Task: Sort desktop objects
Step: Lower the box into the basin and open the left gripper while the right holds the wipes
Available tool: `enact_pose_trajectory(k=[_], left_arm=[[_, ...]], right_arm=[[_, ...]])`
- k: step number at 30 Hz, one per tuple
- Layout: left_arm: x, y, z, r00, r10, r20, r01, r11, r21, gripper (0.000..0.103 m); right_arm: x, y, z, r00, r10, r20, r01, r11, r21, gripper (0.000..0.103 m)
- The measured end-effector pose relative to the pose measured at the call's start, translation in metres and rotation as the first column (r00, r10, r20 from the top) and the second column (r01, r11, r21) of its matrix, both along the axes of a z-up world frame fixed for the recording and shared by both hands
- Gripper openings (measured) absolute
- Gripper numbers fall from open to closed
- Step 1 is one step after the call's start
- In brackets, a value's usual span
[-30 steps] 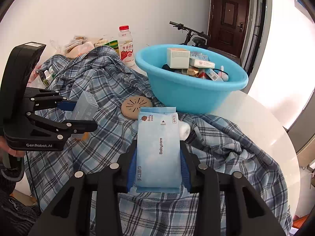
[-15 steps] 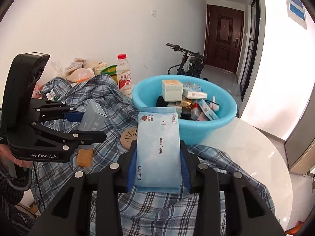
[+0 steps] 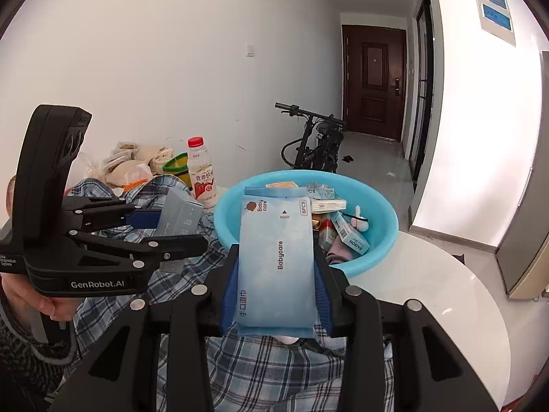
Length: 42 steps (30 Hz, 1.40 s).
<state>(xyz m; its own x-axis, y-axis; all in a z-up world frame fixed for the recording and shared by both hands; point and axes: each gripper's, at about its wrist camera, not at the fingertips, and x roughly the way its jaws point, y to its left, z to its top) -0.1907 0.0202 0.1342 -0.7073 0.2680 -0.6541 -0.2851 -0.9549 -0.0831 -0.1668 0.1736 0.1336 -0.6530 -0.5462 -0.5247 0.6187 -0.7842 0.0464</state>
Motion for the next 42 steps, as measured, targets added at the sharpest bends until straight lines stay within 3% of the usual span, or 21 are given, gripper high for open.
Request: enact_pose_trajectory(k=[10,16,20,22,24,31,38,42], left_arm=[[-0.052,0.006,0.003,0.998,0.056,-0.017,-0.056,0.998,-0.003,0.049],[-0.104,-0.001,-0.013,0.994,0.080,0.071,-0.079,0.997,-0.023,0.049],[-0.139,-0.005,-0.031,0.982,0.077,0.170,-0.075,0.997,-0.019,0.049],[-0.153,-0.006,-0.040,0.974,0.071,0.216,-0.070,0.997,-0.013,0.049],[-0.163,-0.004,-0.049,0.965,0.067,0.253,-0.064,0.998,-0.018,0.049],[-0.179,0.001,-0.080,0.933,0.058,0.355,-0.067,0.998,0.014,0.049],[-0.186,0.008,-0.092,0.920,0.088,0.382,-0.086,0.996,-0.022,0.049],[-0.191,0.008,-0.095,0.908,0.080,0.412,-0.090,0.996,0.005,0.049]], right_arm=[[-0.054,-0.011,0.003,0.997,-0.070,0.033,0.072,0.994,-0.079,0.037],[-0.092,-0.017,0.002,0.993,-0.072,0.089,0.077,0.996,-0.049,0.037],[-0.122,-0.019,-0.006,0.982,-0.058,0.177,0.067,0.997,-0.043,0.037],[-0.140,-0.019,-0.014,0.962,-0.013,0.274,0.035,0.996,-0.076,0.037],[-0.159,-0.018,-0.026,0.920,0.020,0.391,0.031,0.992,-0.123,0.037],[-0.195,-0.017,-0.065,0.828,0.023,0.561,0.047,0.993,-0.111,0.037],[-0.198,-0.028,-0.084,0.814,-0.011,0.581,0.015,1.000,-0.001,0.037],[-0.199,-0.032,-0.082,0.801,-0.004,0.599,-0.012,1.000,0.024,0.036]])
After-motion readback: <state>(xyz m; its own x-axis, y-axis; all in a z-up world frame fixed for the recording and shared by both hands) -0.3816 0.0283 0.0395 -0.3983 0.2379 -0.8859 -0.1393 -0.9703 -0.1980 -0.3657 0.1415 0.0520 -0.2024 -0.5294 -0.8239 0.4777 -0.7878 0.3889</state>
